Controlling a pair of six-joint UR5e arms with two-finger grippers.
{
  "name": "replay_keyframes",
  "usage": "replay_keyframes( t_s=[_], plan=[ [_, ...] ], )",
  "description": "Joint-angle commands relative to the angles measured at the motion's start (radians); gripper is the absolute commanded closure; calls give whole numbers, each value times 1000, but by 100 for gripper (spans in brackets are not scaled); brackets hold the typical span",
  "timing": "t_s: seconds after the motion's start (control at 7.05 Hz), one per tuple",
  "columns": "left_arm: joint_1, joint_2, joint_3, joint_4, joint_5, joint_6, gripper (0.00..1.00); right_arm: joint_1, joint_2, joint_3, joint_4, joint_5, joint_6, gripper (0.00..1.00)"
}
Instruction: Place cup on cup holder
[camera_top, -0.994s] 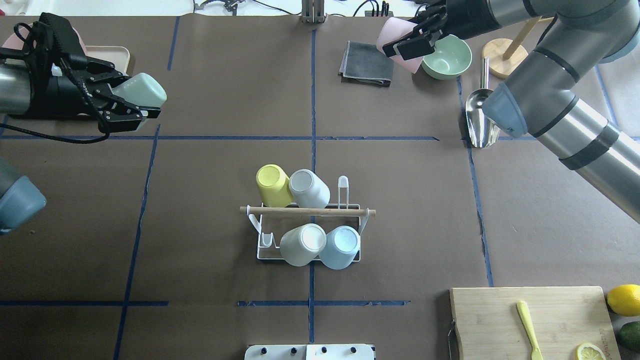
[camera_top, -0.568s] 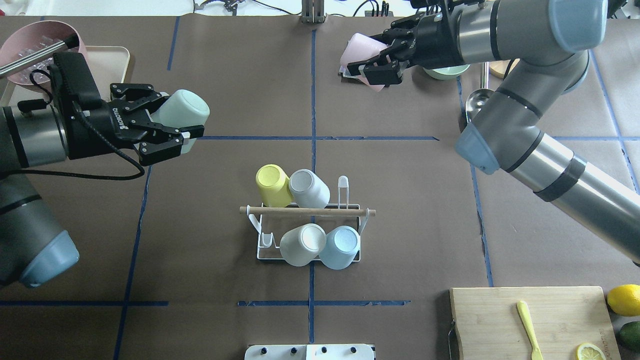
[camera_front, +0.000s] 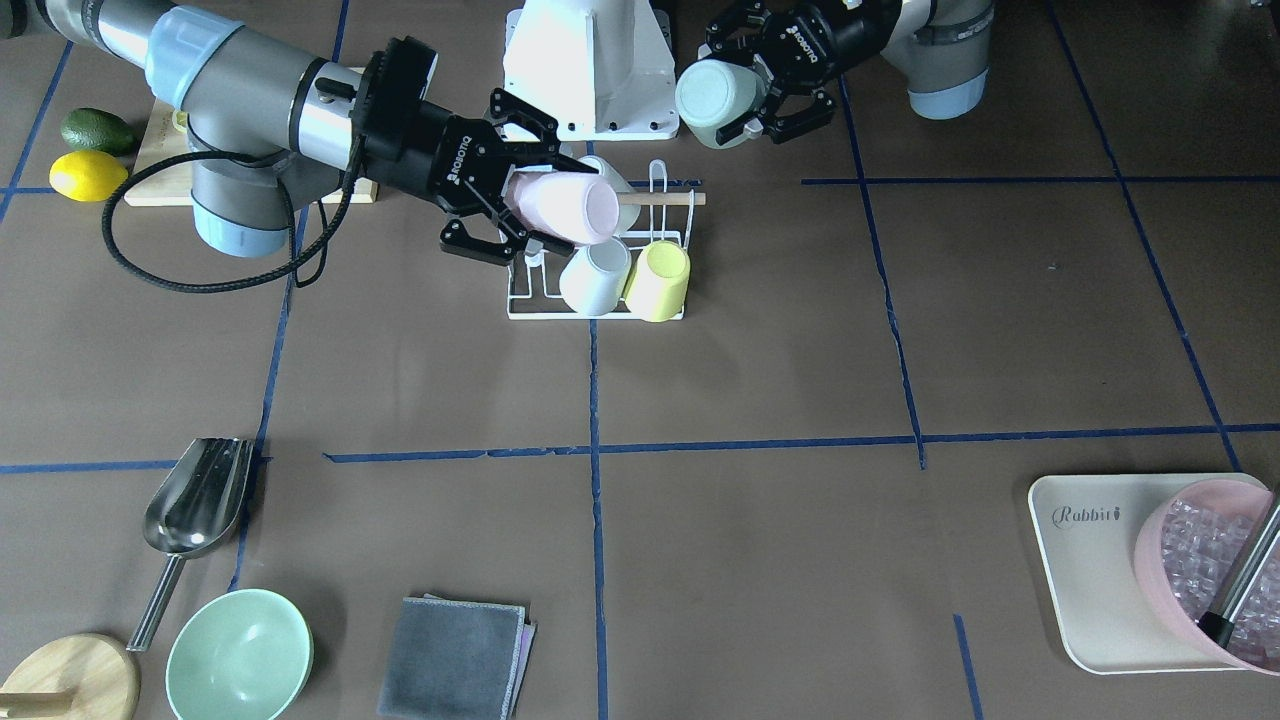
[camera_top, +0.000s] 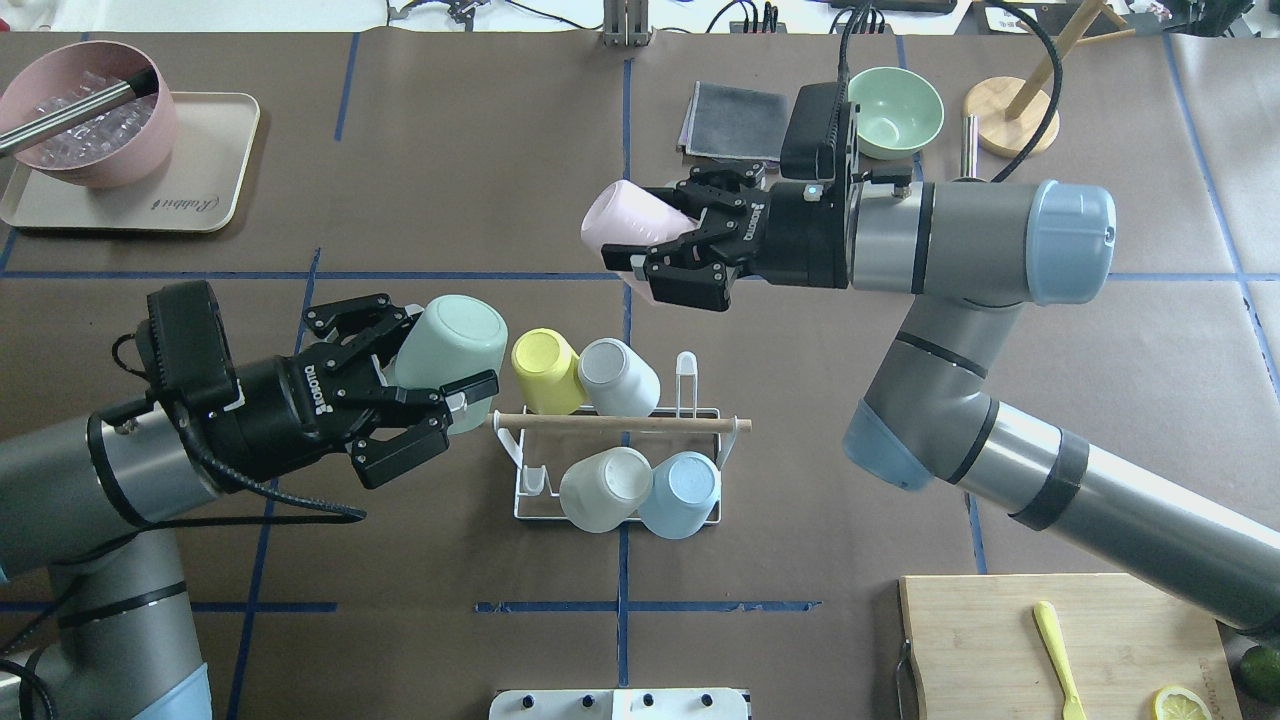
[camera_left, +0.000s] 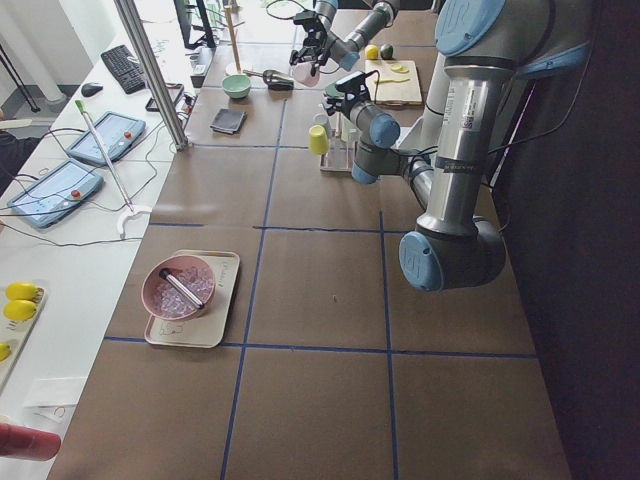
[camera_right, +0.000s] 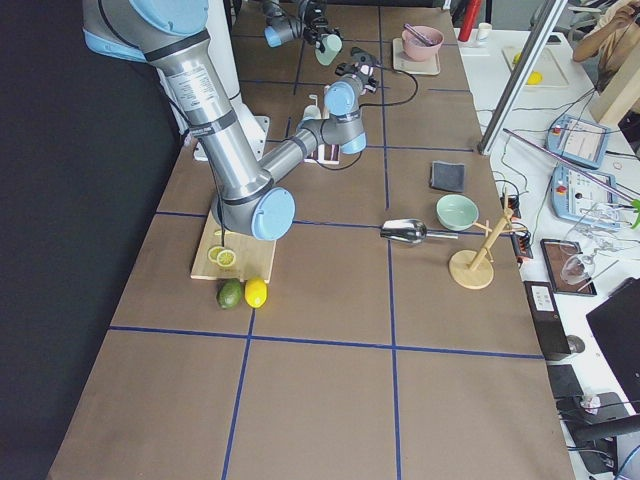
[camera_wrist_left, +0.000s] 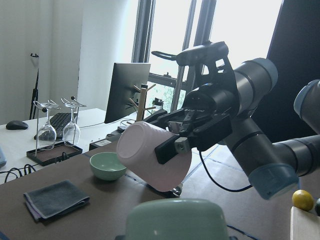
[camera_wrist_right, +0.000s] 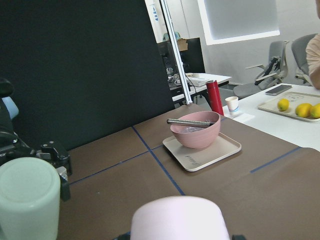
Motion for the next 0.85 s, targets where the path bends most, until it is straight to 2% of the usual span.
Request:
replay_keyframes(
  t_s=[0.0,0.14,0.28,0.57,0.71],
  plan=[
    [70,4,35,-171,45,104,97,-45,-46,-1,85,-4,4,100],
    [116,-7,93,-251,82,199,97,-53,-51,-16,102,-3,4,100],
    [151,-10,119,-260,140,283,97,-66,-42,-60,150,-3,13,100],
    [159,-33,161,-261,153,348,96,-68,-33,-120,188,-3,35,100],
    [161,-83,231,-261,160,351,96,-68,-30,-127,188,-3,36,100]
  ],
)
